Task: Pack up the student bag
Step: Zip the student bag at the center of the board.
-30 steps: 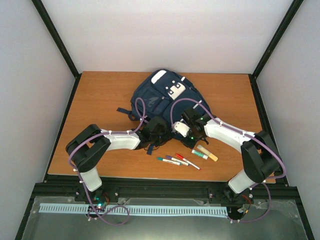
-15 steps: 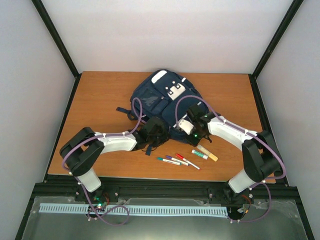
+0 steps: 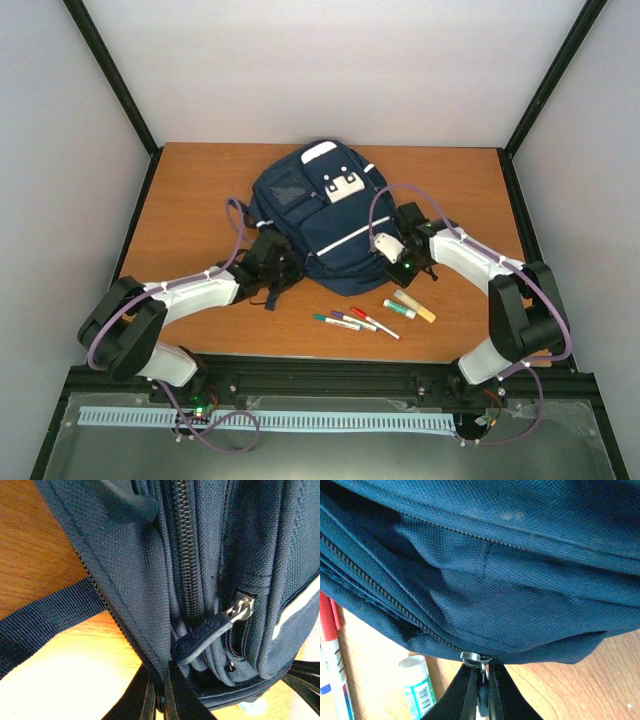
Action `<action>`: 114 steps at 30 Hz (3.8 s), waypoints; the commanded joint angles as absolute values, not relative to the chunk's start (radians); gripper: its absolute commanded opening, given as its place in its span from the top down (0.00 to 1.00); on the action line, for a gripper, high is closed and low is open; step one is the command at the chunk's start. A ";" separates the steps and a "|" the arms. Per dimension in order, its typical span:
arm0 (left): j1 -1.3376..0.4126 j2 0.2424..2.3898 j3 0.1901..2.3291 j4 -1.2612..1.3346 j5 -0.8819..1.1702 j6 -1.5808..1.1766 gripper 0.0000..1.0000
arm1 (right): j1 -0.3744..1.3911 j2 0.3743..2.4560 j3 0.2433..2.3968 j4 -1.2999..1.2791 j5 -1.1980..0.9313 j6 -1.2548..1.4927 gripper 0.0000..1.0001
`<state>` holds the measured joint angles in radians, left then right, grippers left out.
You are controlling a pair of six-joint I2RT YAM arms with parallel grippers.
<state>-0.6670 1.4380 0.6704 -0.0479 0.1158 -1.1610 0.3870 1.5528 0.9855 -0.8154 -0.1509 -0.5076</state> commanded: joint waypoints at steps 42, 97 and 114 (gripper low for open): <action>-0.689 1.432 0.739 -0.106 0.237 -1.271 0.48 | 0.756 1.748 1.263 -0.920 -0.293 -0.413 0.97; -0.366 1.139 0.715 -0.464 0.004 -0.915 0.99 | 0.406 1.789 1.232 -0.864 -0.232 -0.534 0.97; -0.445 1.031 0.687 -0.441 0.260 -1.054 0.41 | 0.555 1.781 1.258 -0.850 -0.295 -0.459 0.97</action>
<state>-0.3965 1.0649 0.7212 -0.4419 0.2062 -0.9661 0.5262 1.7889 1.2346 -0.8413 -0.2630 -0.4835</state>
